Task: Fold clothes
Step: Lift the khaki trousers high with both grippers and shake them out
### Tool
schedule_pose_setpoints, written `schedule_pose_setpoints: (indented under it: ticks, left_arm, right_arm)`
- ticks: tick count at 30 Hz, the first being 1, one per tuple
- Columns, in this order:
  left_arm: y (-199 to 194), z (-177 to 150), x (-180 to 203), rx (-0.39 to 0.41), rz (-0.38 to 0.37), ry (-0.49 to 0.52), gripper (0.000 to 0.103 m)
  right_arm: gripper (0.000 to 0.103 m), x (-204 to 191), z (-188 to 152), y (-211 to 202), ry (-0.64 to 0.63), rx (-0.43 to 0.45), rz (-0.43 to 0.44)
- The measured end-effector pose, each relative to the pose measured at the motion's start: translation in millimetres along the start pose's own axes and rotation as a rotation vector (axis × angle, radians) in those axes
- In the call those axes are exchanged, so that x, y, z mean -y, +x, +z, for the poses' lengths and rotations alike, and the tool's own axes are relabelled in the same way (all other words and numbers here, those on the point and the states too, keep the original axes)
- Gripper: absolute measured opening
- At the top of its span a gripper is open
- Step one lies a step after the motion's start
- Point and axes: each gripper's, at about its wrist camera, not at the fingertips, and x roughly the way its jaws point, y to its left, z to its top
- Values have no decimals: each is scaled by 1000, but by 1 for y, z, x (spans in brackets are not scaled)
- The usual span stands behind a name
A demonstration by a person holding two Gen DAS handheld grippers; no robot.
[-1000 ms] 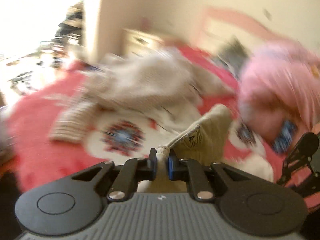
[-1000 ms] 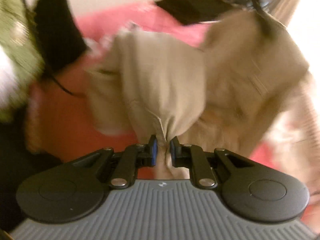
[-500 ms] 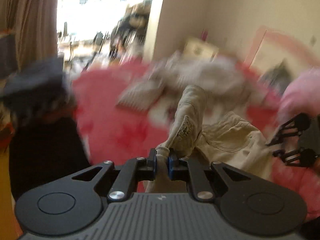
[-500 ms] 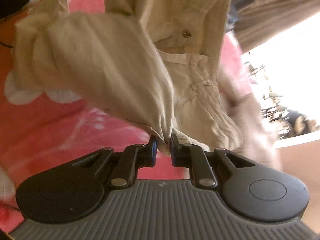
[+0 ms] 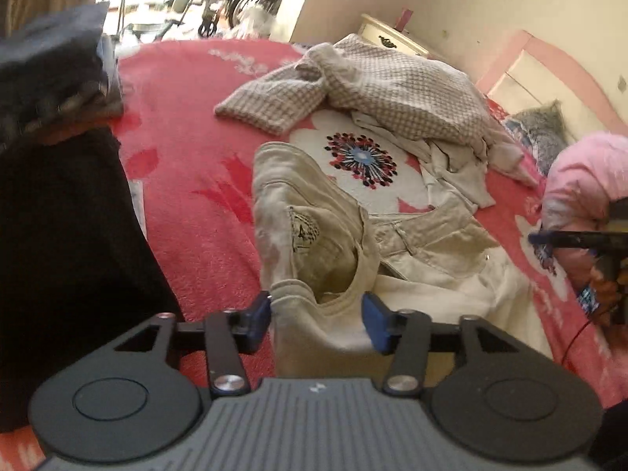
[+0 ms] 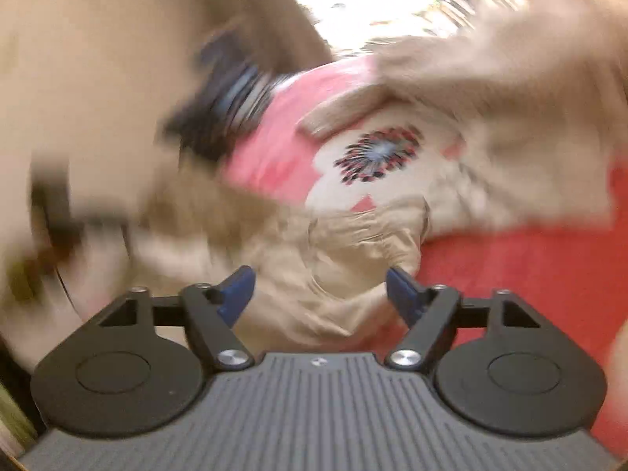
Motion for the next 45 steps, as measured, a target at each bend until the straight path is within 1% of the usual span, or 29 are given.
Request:
schedule_pose_setpoints:
  ticks: [2, 4, 6, 8, 9, 10, 11, 13, 14, 15, 16, 18, 20, 22, 23, 25, 27, 31, 33, 35, 38, 40, 41, 43, 45]
  left_arm:
    - [12, 4, -13, -20, -24, -63, 53]
    - [22, 6, -25, -33, -48, -123, 52]
    - [32, 7, -34, -43, -67, -161, 49]
    - [42, 8, -39, -57, -75, -174, 45]
    - [47, 9, -41, -63, -78, -178, 42]
    - [51, 9, -41, -66, -78, -174, 36]
    - [54, 10, -41, -68, -78, -170, 33]
    - [59, 11, -38, -65, -77, -161, 21]
    - [59, 11, -35, -53, -68, -153, 19]
    - [59, 12, -32, -41, -59, -144, 15]
    - [58, 12, -29, -29, -49, -135, 11]
    - [54, 15, -22, 3, -32, -124, 8]
    - [37, 20, -11, 63, -27, -117, 6]
    - [20, 25, 0, 125, -24, -113, 6]
    - [9, 29, 5, 159, -35, -121, 6]
    - [-19, 40, 22, 232, -53, -120, 5]
    - [-51, 55, 45, 324, -59, -86, 5]
    - [-127, 89, 100, 536, -99, -9, 5]
    - [-166, 108, 132, 638, -107, 40, 5]
    - [-196, 124, 163, 720, -105, 76, 5]
    - [-241, 148, 210, 843, -101, 130, 5]
    - [-271, 164, 242, 925, -99, 166, 5]
    - [-285, 172, 257, 964, -94, 183, 5]
    - [-308, 183, 288, 1026, -59, 213, 5]
    - [-326, 193, 317, 1072, -31, 248, 5]
  right_arm:
    - [79, 32, -6, 19, 231, -5, 28]
    - [79, 53, -10, 40, 384, -40, 34]
    - [79, 66, -14, 55, 490, -77, 69]
    - [78, 68, -17, 69, 528, -102, 121]
    - [77, 67, -18, 74, 523, -113, 127]
    - [71, 64, -19, 81, 505, -129, 112]
    - [67, 61, -18, 85, 487, -145, 98]
    - [47, 56, -17, 87, 463, -150, 82]
    - [42, 54, -18, 85, 459, -143, 88]
    - [30, 52, -17, 84, 448, -138, 84]
    - [28, 49, -17, 84, 430, -136, 74]
    - [24, 39, -17, 82, 369, -128, 27]
    - [19, 27, -17, 79, 301, -116, -23]
    - [11, 11, -10, 70, 221, -82, -76]
    - [10, 2, -4, 62, 176, -52, -95]
    - [8, -24, 15, 41, 39, 33, -128]
    - [8, -51, 35, 17, -65, 123, -119]
    - [7, -114, 77, -49, -285, 342, -129]
    - [7, -144, 98, -88, -380, 463, -146]
    - [7, -168, 115, -125, -452, 573, -169]
    - [7, -201, 145, -185, -548, 733, -231]
    - [7, -221, 164, -227, -600, 822, -286]
    - [7, -230, 174, -248, -627, 865, -317]
    - [6, -248, 191, -286, -683, 942, -390]
    - [6, -264, 207, -319, -737, 1007, -479]
